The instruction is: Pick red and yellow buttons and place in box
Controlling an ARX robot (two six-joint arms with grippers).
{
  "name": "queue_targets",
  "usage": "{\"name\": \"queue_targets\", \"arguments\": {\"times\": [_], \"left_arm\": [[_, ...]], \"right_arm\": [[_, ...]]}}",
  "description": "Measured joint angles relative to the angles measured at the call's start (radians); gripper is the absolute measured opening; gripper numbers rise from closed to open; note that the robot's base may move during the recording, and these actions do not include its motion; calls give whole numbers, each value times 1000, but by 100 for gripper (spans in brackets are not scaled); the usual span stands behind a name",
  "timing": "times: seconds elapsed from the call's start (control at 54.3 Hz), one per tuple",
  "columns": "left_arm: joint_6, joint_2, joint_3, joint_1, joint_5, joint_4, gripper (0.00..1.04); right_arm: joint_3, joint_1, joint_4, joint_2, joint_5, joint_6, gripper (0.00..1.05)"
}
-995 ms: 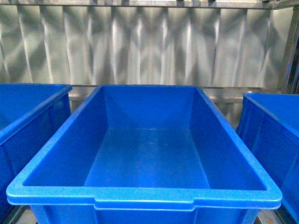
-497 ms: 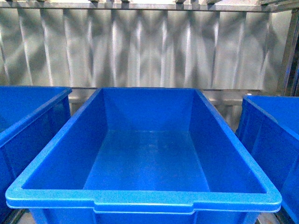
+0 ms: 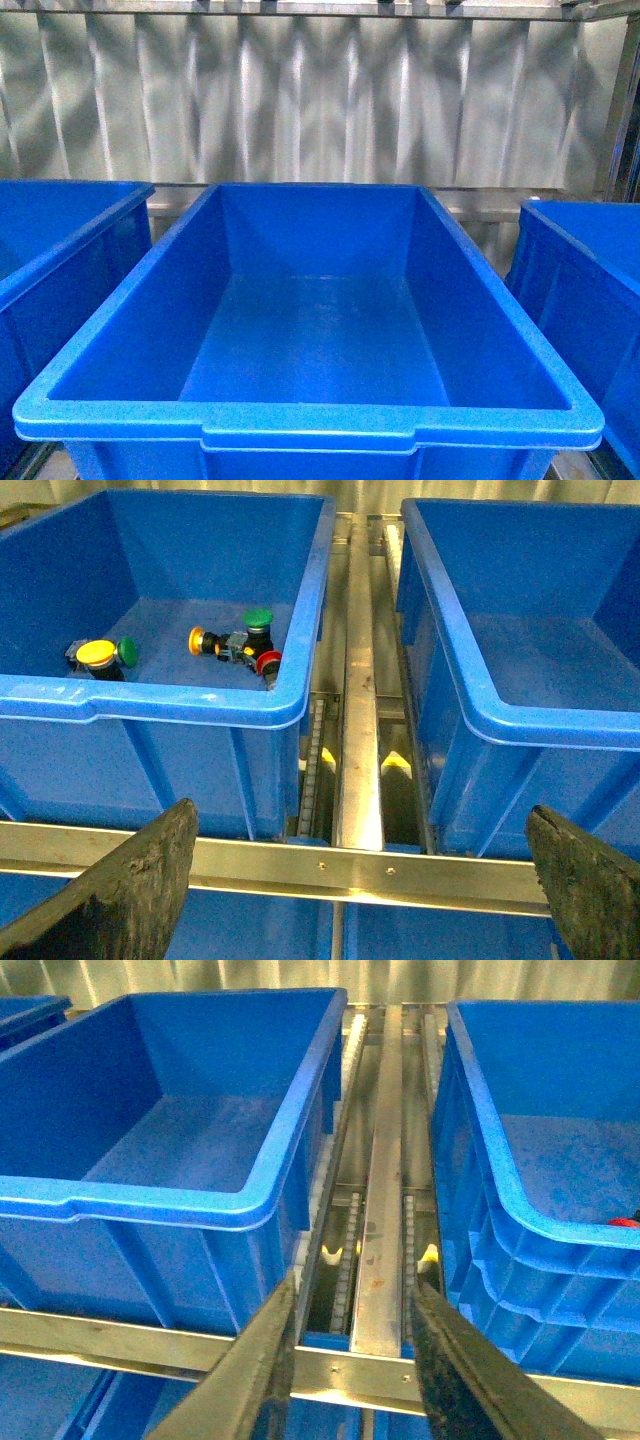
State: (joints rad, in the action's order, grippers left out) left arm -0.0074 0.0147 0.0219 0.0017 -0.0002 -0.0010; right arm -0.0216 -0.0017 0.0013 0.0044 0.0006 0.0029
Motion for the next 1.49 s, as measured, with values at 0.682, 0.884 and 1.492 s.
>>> {"name": "queue_targets", "arguments": {"times": [0.682, 0.884, 1.492], "left_arm": [[0, 0, 0, 0, 0, 0, 97], [0, 0, 0, 0, 0, 0, 97], [-82, 229, 91, 0, 29, 38, 97]], "right_arm": [[0, 2, 0, 0, 3, 0, 98], [0, 2, -2, 0, 1, 0, 98], [0, 1, -2, 0, -1, 0, 98]]}}
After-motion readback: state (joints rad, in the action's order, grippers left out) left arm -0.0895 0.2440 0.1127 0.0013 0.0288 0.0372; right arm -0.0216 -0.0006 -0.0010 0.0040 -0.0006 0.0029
